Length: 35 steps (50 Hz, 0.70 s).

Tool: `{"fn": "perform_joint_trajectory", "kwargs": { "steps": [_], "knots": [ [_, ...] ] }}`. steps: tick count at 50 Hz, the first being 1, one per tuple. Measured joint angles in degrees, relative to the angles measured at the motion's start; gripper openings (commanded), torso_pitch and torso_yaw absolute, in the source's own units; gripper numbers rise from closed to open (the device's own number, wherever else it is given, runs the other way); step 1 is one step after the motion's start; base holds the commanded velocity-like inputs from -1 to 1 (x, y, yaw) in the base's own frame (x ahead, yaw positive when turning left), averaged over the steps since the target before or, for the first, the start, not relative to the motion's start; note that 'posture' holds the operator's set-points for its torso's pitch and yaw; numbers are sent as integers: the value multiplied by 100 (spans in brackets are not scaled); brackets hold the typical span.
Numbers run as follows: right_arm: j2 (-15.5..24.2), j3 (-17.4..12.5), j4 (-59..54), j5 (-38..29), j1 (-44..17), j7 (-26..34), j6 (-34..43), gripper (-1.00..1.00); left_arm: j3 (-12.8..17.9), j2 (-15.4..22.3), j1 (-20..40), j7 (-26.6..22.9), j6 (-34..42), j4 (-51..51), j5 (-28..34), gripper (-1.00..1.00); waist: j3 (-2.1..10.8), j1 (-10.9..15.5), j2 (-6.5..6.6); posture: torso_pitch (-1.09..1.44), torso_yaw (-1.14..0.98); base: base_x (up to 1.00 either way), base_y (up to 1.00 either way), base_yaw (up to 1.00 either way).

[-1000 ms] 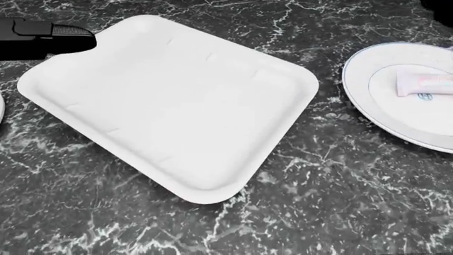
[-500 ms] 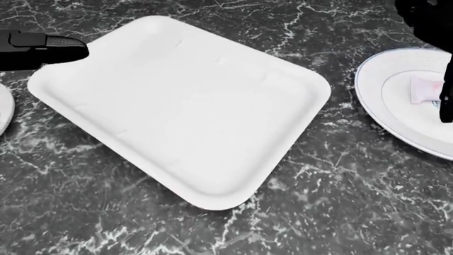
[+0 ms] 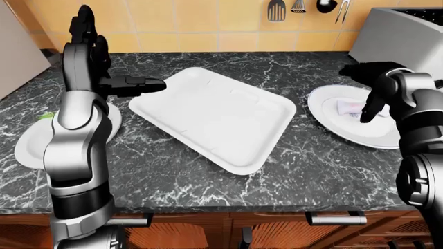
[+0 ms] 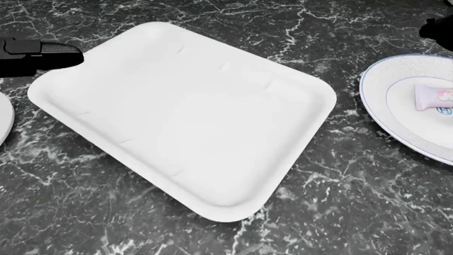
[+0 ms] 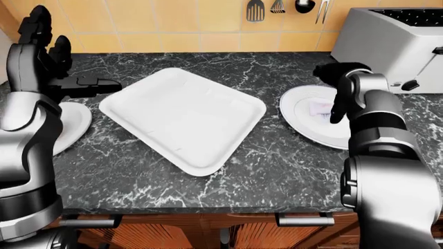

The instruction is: Move the dessert items from the plate to the tray.

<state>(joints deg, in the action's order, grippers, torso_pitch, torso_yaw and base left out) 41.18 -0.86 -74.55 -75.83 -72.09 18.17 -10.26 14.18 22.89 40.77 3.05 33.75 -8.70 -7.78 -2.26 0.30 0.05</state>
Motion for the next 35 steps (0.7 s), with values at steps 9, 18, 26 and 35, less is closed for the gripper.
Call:
{"fn": "perform_joint_trajectory", "kwargs": {
  "steps": [9, 18, 26, 35],
  "knots": [
    [16, -32, 91, 56, 26, 114, -72, 33, -40, 10, 116, 16, 36, -113, -2, 100, 14, 28, -41, 0, 0, 0, 0, 0],
    [-6, -16, 81, 82, 33, 234, -80, 19, 62, 57, -71, -36, -70, -46, -34, 100, -8, 39, -34, 0, 0, 0, 0, 0],
    [-39, -20, 133, 149, 9, 317, -175, 7, 53, 53, -141, -38, -100, -121, -52, 100, 20, 29, -35, 0, 0, 0, 0, 0],
    [-58, -11, 114, 159, 27, 372, -196, -2, 77, 67, -166, -11, -72, -148, -54, 100, 22, 5, -2, 0, 0, 0, 0, 0]
  ]
}}
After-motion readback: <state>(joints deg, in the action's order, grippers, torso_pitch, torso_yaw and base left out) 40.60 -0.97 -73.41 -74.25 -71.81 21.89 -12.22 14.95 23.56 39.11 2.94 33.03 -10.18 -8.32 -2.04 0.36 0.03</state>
